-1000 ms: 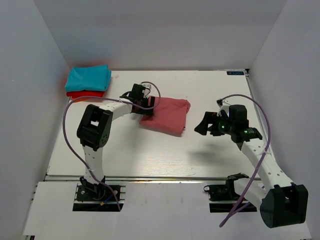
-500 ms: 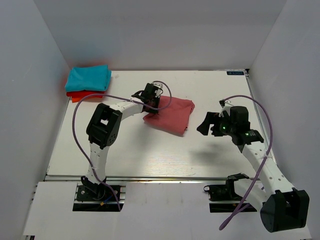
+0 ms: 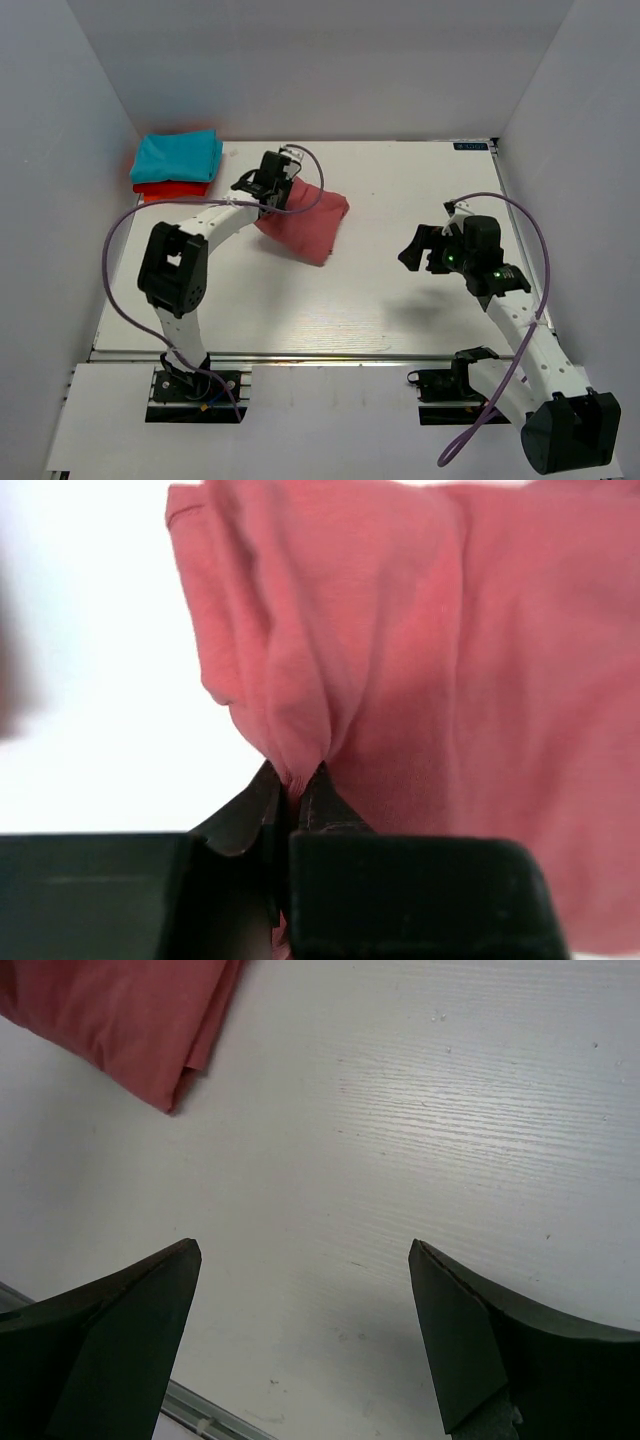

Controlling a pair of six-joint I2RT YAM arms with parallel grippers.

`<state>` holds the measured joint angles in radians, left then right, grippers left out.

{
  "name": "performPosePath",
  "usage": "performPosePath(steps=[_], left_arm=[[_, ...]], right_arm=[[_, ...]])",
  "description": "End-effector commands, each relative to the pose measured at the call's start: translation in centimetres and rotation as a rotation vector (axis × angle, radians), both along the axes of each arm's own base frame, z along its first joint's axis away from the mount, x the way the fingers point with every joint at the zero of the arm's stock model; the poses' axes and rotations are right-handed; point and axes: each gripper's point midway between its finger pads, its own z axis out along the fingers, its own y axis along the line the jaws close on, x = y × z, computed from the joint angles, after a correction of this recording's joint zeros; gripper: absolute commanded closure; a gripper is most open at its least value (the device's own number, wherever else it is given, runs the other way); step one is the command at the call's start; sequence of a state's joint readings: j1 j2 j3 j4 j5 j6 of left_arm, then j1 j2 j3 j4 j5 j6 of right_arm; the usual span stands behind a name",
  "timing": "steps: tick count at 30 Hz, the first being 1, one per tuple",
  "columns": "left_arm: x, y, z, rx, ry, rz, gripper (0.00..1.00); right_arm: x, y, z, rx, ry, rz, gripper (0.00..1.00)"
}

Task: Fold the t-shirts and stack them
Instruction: Put the neatly folded tshirt into the corner of the board with the left arm

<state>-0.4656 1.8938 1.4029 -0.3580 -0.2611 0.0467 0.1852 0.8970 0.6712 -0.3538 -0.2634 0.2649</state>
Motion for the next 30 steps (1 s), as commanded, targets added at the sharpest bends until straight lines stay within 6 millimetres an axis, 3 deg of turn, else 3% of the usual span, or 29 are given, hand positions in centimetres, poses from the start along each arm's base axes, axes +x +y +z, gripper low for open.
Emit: performPosePath(steps=[1,8,10,11,13,14,15,16,21,22,23,24,25,27,30], left_arm=[[1.9,1.4,7.8,0.027,-0.186,-0.039,1.00],[5.8,5.7,12.9,0.082,-0.283,0.010,1.00],[6.9,7.8,13.3,0.099,-0.287,0.044,1.00],[7.7,8.3,14.9,0.090,-0.320,0.061,1.00],[8.9,10.1,15.2,0.091,-0.321,0.081,1.00],[9.6,10.5,16.9,0.082,-0.353,0.079,1.00],[10.0,11.2,16.7,0.086,-0.346,0.092,1.00],[10.5,12.3,18.4,0.087,-0.381,0.099,1.00],[13.0,14.4,19.9,0.067,-0.428,0.092,1.00],[13.5,14.9,21.6,0.064,-0.459,0.103,1.00],[13.9,15.4,21.8,0.066,-0.462,0.113,1.00],[14.5,16.1,20.8,0.065,-0.435,0.114,1.00],[15.0,16.1,22.4,0.060,-0.473,0.117,1.00],[15.5,17.8,22.9,0.060,-0.485,0.139,1.00],[15.9,18.8,24.0,0.020,-0.517,0.151,1.00]], right_arm=[[0.2,-0.5,0.9,-0.011,-0.044,-0.020,0.10],[0.4,-0.7,0.8,-0.016,-0.040,-0.036,0.10],[0.5,-0.7,0.4,-0.019,-0.021,-0.039,0.10],[0.5,-0.6,0.4,-0.019,-0.021,-0.037,0.10],[0.7,-0.8,0.3,-0.022,-0.013,-0.045,0.10],[0.6,-0.7,0.1,-0.027,-0.007,-0.043,0.10],[0.8,-0.9,0.1,-0.030,-0.008,-0.052,0.10],[0.8,-0.9,0.2,-0.026,-0.009,-0.055,0.10],[1.0,-0.9,0.1,-0.029,0.003,-0.058,0.10],[1.0,-0.8,0.0,-0.030,0.009,-0.058,0.10],[1.1,-0.8,0.2,-0.028,0.005,-0.057,0.10],[1.2,-0.8,0.3,-0.029,0.002,-0.058,0.10],[1.3,-0.8,0.1,-0.028,0.012,-0.064,0.10],[1.5,-0.8,0.2,-0.028,0.014,-0.064,0.10],[1.8,-0.8,0.1,-0.025,0.018,-0.073,0.10]])
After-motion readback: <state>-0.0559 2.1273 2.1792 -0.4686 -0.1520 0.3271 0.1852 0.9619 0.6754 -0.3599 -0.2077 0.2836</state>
